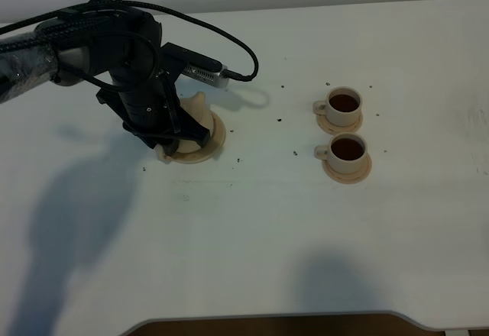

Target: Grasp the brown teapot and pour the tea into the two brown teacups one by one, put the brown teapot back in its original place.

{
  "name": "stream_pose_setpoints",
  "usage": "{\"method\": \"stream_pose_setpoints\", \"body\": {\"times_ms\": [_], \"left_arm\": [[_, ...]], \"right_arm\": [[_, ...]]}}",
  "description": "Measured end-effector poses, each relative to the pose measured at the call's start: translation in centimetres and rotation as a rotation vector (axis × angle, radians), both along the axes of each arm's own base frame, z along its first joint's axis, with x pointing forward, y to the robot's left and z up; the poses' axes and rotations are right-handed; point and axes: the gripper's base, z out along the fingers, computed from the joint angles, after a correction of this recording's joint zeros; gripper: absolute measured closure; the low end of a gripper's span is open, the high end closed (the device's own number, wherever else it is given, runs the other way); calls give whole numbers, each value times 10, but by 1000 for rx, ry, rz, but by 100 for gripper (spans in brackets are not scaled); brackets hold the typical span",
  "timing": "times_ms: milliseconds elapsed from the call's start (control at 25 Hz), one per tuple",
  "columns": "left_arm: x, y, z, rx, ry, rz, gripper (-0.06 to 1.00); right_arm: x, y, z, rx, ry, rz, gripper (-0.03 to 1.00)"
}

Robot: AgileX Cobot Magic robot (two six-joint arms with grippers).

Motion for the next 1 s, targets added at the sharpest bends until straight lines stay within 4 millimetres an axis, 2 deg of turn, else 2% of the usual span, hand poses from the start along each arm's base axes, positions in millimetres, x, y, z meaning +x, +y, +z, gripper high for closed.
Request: {"method": "stream_pose_setpoints", "body": {"times_ms": [80,200,400,560,720,1000], "left_arm": [[-1,1,7,-4,-11,0,50],[-8,5,30,-1,-16,4,42],[-34,20,73,78,60,15,39],[-48,27,98,76,26,17,39],[-80,40,108,66,28,20,39],[-161,75,109,70,49,20,39]], "right_arm": [[0,0,0,0,0,0,53],[0,0,0,0,0,0,53],[0,0,0,0,0,0,53],[0,0,0,0,0,0,53],[0,0,0,0,0,0,53],[0,0,0,0,0,0,53]]}}
